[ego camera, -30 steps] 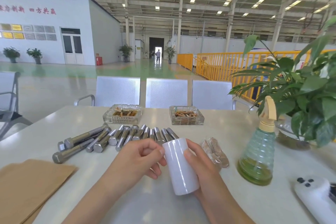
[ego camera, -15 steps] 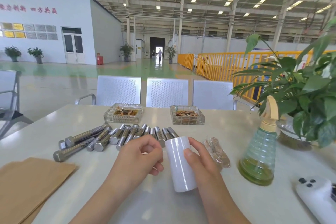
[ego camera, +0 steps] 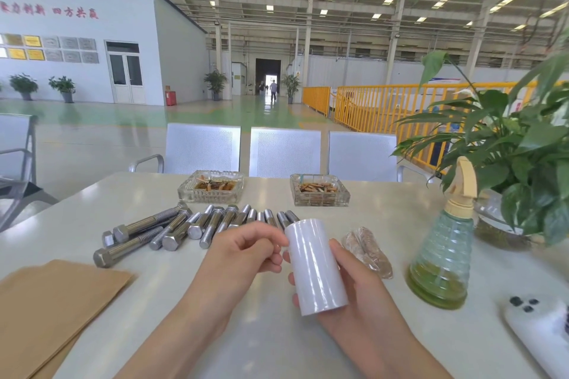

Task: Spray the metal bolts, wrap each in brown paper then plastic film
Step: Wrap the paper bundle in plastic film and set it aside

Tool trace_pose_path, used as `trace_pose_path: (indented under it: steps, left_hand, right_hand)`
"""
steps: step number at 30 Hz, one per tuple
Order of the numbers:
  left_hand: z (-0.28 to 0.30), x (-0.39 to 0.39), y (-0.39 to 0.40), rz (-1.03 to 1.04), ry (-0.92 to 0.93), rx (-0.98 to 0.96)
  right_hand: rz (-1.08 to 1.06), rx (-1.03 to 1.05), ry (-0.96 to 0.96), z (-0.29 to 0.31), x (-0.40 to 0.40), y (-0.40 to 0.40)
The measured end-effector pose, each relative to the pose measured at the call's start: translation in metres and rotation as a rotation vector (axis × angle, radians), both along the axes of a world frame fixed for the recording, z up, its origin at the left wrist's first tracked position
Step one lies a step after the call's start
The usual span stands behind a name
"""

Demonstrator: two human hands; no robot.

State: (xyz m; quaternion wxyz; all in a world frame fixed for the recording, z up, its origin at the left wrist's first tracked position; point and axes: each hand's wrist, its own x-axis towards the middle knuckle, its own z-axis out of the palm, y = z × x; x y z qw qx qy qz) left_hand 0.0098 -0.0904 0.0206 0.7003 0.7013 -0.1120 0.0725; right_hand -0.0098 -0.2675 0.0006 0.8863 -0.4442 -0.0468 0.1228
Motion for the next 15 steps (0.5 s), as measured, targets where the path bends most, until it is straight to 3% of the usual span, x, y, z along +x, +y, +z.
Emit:
trace_pose_path:
  steps: [5, 10, 15]
  left_hand:
    - [0.0, 0.001, -0.001, -0.053, 0.076, -0.008]
    - [-0.001, 0.002, 0.003, -0.113, 0.185, -0.059]
    - [-0.001, 0.001, 0.003, -0.168, 0.226, -0.116]
  right_hand:
    - [-0.033, -0.068, -0.035, 0.003, -0.002, -0.004]
    - [-0.195, -0.419, -0.211, 0.006, -0.009, -0.003]
    - [-0.209, -0.446, -0.245, 0.012, -0.01, -0.007]
